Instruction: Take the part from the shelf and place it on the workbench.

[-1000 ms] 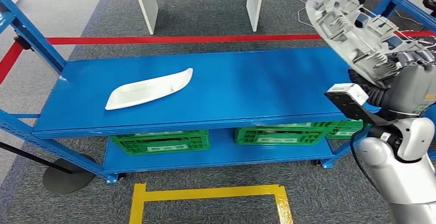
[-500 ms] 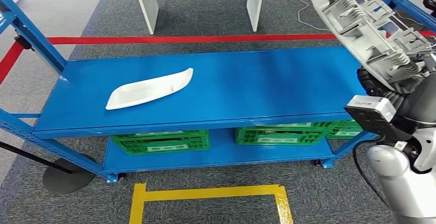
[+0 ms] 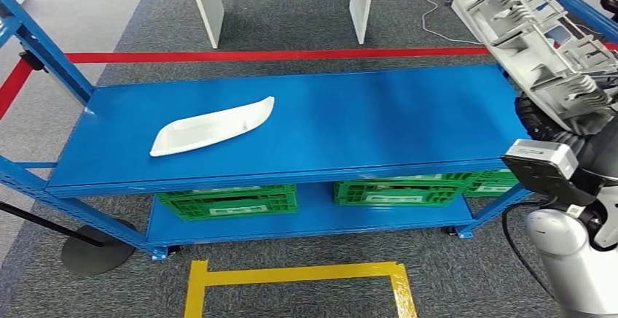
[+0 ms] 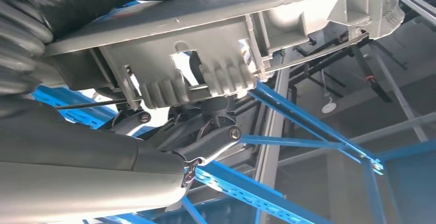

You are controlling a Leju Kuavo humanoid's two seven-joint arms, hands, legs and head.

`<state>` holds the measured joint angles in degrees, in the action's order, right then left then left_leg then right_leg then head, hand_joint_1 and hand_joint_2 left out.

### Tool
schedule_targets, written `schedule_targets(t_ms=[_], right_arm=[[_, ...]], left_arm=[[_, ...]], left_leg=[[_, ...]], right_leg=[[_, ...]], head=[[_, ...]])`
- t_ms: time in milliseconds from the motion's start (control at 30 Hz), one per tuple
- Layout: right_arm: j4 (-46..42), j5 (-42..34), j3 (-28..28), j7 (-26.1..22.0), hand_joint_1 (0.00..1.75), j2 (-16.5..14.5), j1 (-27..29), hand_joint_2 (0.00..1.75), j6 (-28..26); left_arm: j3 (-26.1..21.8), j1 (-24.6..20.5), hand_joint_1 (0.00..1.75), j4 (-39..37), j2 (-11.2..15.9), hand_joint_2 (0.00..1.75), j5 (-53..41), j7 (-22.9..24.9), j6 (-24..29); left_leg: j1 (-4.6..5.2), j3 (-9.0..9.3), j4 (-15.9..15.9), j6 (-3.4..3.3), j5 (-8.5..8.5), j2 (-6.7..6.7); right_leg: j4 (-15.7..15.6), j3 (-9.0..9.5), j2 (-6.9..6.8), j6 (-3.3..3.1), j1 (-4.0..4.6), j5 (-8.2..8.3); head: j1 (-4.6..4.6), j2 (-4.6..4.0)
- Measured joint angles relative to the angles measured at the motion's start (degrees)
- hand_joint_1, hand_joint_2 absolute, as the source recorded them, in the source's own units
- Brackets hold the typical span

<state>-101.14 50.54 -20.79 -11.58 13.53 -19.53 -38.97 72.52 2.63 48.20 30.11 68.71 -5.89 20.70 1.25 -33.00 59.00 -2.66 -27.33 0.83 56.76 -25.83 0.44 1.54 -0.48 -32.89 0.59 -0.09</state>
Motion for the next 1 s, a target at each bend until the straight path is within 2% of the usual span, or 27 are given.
schedule_targets(t_ms=[67,100,167,200,233,267,300,367,400,433,467,533,567,633,700,733,767,800,833,900,933,967,1000], right_arm=[[-0.24,-0.46,0.0,0.59,1.75,0.01,-0.06,1.75,0.0],[-0.31,-0.65,-0.01,0.87,1.75,0.02,-0.12,1.75,0.0],[-0.33,-1.11,-0.08,0.9,1.75,0.05,-0.19,1.75,0.0],[-0.34,-1.37,-0.12,0.73,1.75,0.07,-0.15,1.75,0.0],[-0.34,-1.65,-0.15,0.51,1.75,0.08,-0.08,1.75,0.0],[-0.34,-1.93,-0.16,0.28,1.75,0.1,-0.05,1.75,0.0],[-0.34,-2.23,-0.16,0.04,1.75,0.1,-0.04,1.75,0.0],[-0.33,-2.67,-0.2,-0.48,1.75,0.12,-0.08,1.75,-0.01],[-0.37,-2.8,-0.22,-0.67,1.75,0.18,-0.11,1.75,-0.03],[-0.39,-2.87,-0.24,-0.8,1.75,0.24,-0.14,1.75,-0.07],[-0.43,-2.92,-0.26,-0.88,1.75,0.29,-0.16,1.75,-0.11],[-0.44,-3.1,-0.26,-0.84,1.75,0.36,-0.08,1.75,-0.15],[-0.45,-3.21,-0.26,-0.8,1.75,0.36,-0.04,1.75,-0.15],[-0.46,-3.5,-0.26,-0.73,1.75,0.39,-0.04,1.75,-0.15],[-0.47,-3.7,-0.26,-0.72,1.75,0.44,-0.02,1.75,-0.15],[-0.47,-3.84,-0.26,-0.74,1.75,0.49,0.0,1.75,-0.15],[-0.47,-4.02,-0.26,-0.78,1.75,0.53,0.02,1.75,-0.15],[-0.49,-4.24,-0.26,-0.85,1.75,0.56,0.02,1.75,-0.15],[-0.52,-4.48,-0.26,-0.93,1.75,0.59,0.02,1.75,-0.16],[-0.68,-4.81,-0.25,-1.08,1.75,0.65,-0.03,1.75,-0.18],[-0.76,-4.9,-0.24,-1.14,1.75,0.71,-0.06,1.75,-0.22],[-0.84,-4.94,-0.24,-1.19,1.75,0.77,-0.08,1.75,-0.26],[-0.88,-4.96,-0.24,-1.22,1.75,0.84,-0.08,1.75,-0.3]], left_arm=[[0.29,-0.1,0.0,0.01,0.11,1.75,0.43,-0.09,0.15],[0.43,-0.17,0.0,0.02,0.12,1.75,0.57,-0.15,0.19],[0.75,-0.25,0.0,0.02,0.07,1.75,0.71,-0.25,0.19],[0.89,-0.28,0.0,0.02,0.02,1.75,0.76,-0.3,0.15],[1.02,-0.31,0.0,0.02,-0.05,1.75,0.81,-0.34,0.09],[1.13,-0.38,0.0,0.02,-0.1,1.75,0.9,-0.39,0.02],[1.24,-0.47,0.0,0.02,-0.15,1.75,1.03,-0.45,-0.03],[1.46,-0.63,0.0,-0.01,-0.06,1.75,1.27,-0.62,-0.12],[1.61,-0.67,0.0,-0.03,0.06,1.75,1.35,-0.69,-0.16],[1.75,-0.7,0.0,-0.05,0.22,1.75,1.39,-0.77,-0.2],[1.9,-0.76,0.0,-0.08,0.38,1.75,1.41,-0.81,-0.25],[2.11,-0.82,0.0,-0.09,0.57,1.75,1.41,-0.86,-0.32],[2.18,-0.85,0.0,-0.09,0.63,1.75,1.41,-0.88,-0.32],[2.26,-0.91,0.0,-0.09,0.68,1.75,1.42,-0.91,-0.34],[2.29,-0.97,0.0,-0.09,0.63,1.75,1.42,-0.91,-0.37],[2.31,-0.99,0.0,-0.09,0.59,1.75,1.43,-0.92,-0.37],[2.32,-1.01,0.0,-0.09,0.56,1.75,1.44,-0.94,-0.38],[2.33,-1.03,0.0,-0.09,0.55,1.75,1.48,-0.97,-0.37],[2.34,-1.06,0.0,-0.09,0.56,1.75,1.55,-1.01,-0.36],[2.36,-1.19,0.0,-0.11,0.81,1.75,1.69,-1.09,-0.31],[2.38,-1.24,0.0,-0.13,0.96,1.75,1.73,-1.13,-0.28],[2.4,-1.27,0.0,-0.15,1.16,1.75,1.75,-1.15,-0.27],[2.41,-1.28,0.0,-0.15,1.26,1.75,1.76,-1.17,-0.27]], left_leg=[[-0.32,0.35,-1.02,-0.59,0.58,-0.17],[-0.53,0.48,-1.51,-0.85,0.83,-0.26],[-0.68,0.44,-1.74,-1.06,1.03,-0.35],[-0.72,0.39,-1.72,-1.05,1.03,-0.37],[-0.8,0.37,-1.66,-1.01,1.0,-0.39],[-0.95,0.37,-1.51,-0.9,0.93,-0.39],[-1.18,0.37,-1.23,-0.66,0.78,-0.38],[-1.47,0.08,-0.34,0.21,0.31,-0.26],[-1.42,-0.28,0.15,0.72,0.22,-0.14],[-1.3,-0.73,0.58,1.2,0.28,-0.01],[-1.17,-1.21,0.86,1.63,0.5,0.11],[-1.15,-1.99,1.24,2.28,0.55,0.12],[-1.18,-2.44,1.92,2.61,-0.2,0.02],[-1.32,-4.17,6.47,3.23,-3.71,-0.23],[-1.4,-6.54,13.81,3.49,-7.6,-0.36],[-1.39,-7.04,16.17,3.38,-8.4,-0.39],[-1.33,-6.61,16.51,3.1,-8.12,-0.4],[-1.21,-5.14,14.58,2.65,-6.85,-0.39],[-0.98,-2.86,10.88,1.98,-5.06,-0.37],[-0.51,1.3,3.44,0.38,-3.1,-0.36],[-0.24,2.35,1.25,-0.15,-2.72,-0.35],[0.0,2.62,0.33,-0.48,-2.65,-0.35],[0.22,2.55,-0.2,-0.54,-2.06,-0.35]], right_leg=[[1.22,-0.76,0.0,0.28,0.04,-1.09],[3.49,-1.98,-0.03,0.4,0.04,-2.41],[11.12,-6.1,-0.07,0.78,-0.18,-5.61],[14.73,-8.14,-0.09,1.0,-0.33,-6.47],[16.73,-9.53,-0.1,1.23,-0.48,-6.26],[16.47,-9.9,-0.12,1.49,-0.66,-4.75],[14.03,-9.25,-0.17,1.78,-0.88,-2.26],[7.5,-6.64,-0.27,2.5,-1.18,1.91],[5.41,-5.75,-0.23,2.58,-1.24,2.8],[4.55,-5.43,-0.16,2.5,-1.22,2.76],[4.47,-5.55,-0.05,2.15,-1.15,2.58],[4.34,-6.24,-0.04,1.3,-1.38,2.42],[4.35,-6.6,-0.08,0.76,-1.46,2.58],[4.29,-7.24,-0.23,-0.3,-1.45,3.1],[4.31,-7.9,-0.34,-1.02,-1.11,3.6],[4.32,-8.21,-0.38,-1.25,-0.86,3.84],[4.33,-8.49,-0.4,-1.44,-0.58,4.08],[4.32,-8.71,-0.4,-1.59,-0.28,4.32],[4.31,-8.88,-0.39,-1.71,0.01,4.55],[4.17,-9.2,-0.42,-1.69,0.21,5.11],[4.01,-9.37,-0.46,-1.46,0.13,5.48],[3.79,-9.54,-0.51,-1.14,-0.05,5.91],[3.55,-9.66,-0.52,-0.76,-0.14,6.37]], head=[[-0.09,0.0],[-0.18,0.0],[-0.29,0.0],[-0.28,0.0],[-0.28,0.0],[-0.27,0.0],[-0.28,0.0],[-0.43,0.0],[-0.59,0.0],[-0.62,0.0],[-0.64,0.0],[-0.42,0.0],[-0.34,0.0],[-0.06,0.0],[0.13,0.0],[0.14,0.0],[0.14,0.0],[0.14,0.0],[0.14,0.0],[0.01,0.0],[-0.05,0.0],[-0.09,0.0],[-0.06,0.0]])
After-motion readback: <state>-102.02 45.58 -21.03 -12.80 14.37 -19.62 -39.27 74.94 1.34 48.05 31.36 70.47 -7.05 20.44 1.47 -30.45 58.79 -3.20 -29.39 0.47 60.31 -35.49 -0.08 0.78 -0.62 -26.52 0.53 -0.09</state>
